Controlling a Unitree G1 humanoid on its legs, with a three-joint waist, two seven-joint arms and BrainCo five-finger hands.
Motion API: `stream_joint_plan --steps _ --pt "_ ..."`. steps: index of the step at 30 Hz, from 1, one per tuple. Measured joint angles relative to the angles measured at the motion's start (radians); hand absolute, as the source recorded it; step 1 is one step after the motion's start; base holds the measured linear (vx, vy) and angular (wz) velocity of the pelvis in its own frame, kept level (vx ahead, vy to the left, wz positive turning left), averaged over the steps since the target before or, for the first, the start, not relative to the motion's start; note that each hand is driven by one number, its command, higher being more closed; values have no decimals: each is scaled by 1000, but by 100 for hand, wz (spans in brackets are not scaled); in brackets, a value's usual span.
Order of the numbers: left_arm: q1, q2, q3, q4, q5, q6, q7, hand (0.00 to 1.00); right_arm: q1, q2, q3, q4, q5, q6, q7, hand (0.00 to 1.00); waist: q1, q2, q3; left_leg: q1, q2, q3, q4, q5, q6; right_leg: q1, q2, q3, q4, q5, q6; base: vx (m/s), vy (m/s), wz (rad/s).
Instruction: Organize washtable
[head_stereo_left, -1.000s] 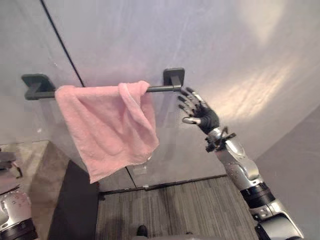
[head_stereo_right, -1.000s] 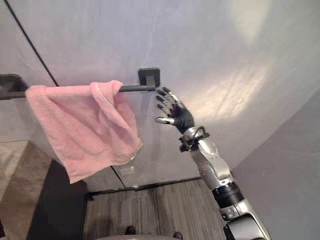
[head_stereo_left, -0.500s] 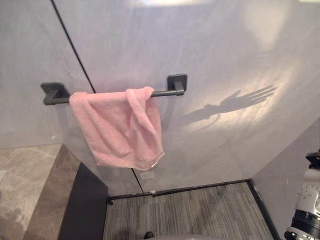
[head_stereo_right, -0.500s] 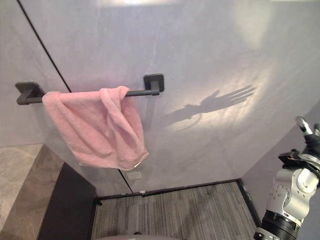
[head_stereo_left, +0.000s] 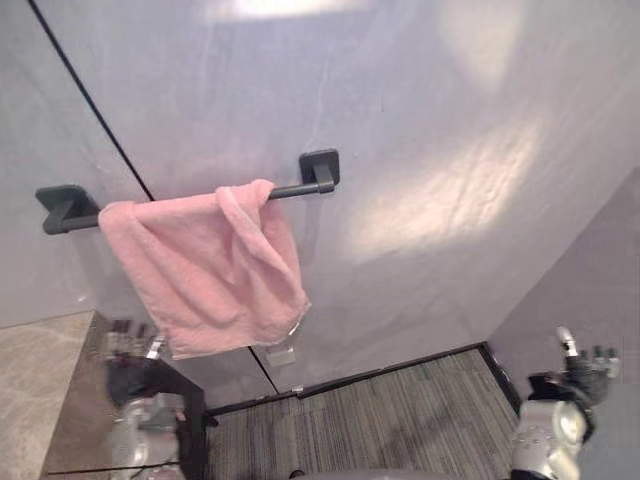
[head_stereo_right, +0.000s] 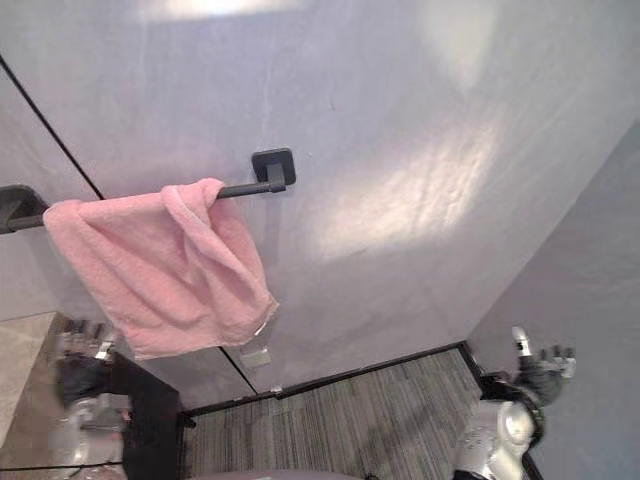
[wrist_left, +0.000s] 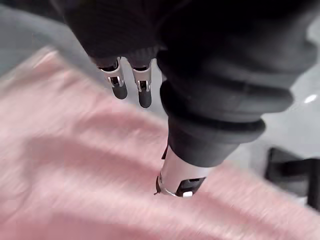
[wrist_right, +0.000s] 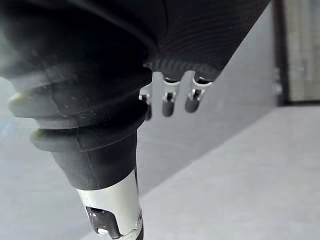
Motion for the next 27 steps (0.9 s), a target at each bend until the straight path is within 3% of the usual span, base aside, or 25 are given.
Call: stream_joint_plan --steps 3,8,13,17,21,27 --pt "0 -20 -85 39 -26 6 -11 0 -1 4 42 65 59 -11 -10 0 5 2 8 7 1 19 0 -7 1 2 0 17 3 -1 1 35 5 -15" --pt "0 -58 -161 227 -77 31 -15 0 1 -4 42 220 58 -7 -26 0 5 -2 25 29 4 48 0 -27 -1 11 2 39 4 -3 3 45 5 -16" --pt "-12 -58 -194 408 -98 41 -1 0 27 -5 69 372 56 26 -15 0 3 -9 38 60 8 71 0 -42 -5 35 4 49 4 -11 15 55 7 -10" --pt "-39 -59 -164 598 -81 39 17 0 34 -5 75 496 46 40 17 0 5 -11 38 68 8 76 0 -52 -5 41 3 49 4 -15 19 17 6 -1" --pt "-81 -58 -75 842 3 35 44 0 34 -4 75 614 8 43 45 0 7 -15 40 76 7 73 -1 -55 -5 52 3 47 4 -18 23 -1 1 1" --pt "-116 -55 30 1046 73 26 61 0 43 -8 71 759 -56 76 87 0 6 -28 46 80 -6 38 -7 -55 -4 68 -8 17 3 -29 32 -34 9 15"
